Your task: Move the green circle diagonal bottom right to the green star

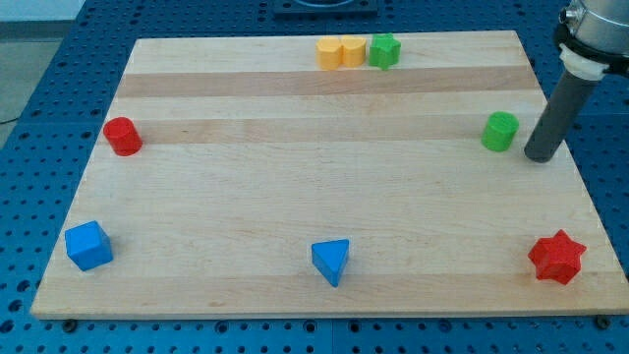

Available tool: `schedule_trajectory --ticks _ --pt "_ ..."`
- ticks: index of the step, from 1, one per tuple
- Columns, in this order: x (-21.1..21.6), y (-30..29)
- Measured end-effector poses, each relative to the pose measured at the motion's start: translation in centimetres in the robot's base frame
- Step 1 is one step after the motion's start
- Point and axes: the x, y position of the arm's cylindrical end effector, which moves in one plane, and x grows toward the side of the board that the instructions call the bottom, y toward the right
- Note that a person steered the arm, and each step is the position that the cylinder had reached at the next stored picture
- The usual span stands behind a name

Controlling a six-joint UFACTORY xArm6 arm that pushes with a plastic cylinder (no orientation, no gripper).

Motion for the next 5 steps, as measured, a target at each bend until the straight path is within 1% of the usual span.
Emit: schedule_trajectory --ticks 2,3,4,5 --pt "0.6 -1.1" --pt "-1.4 -2.0" --pt "-2.6 -4.9" --pt "-3.6 -6.3"
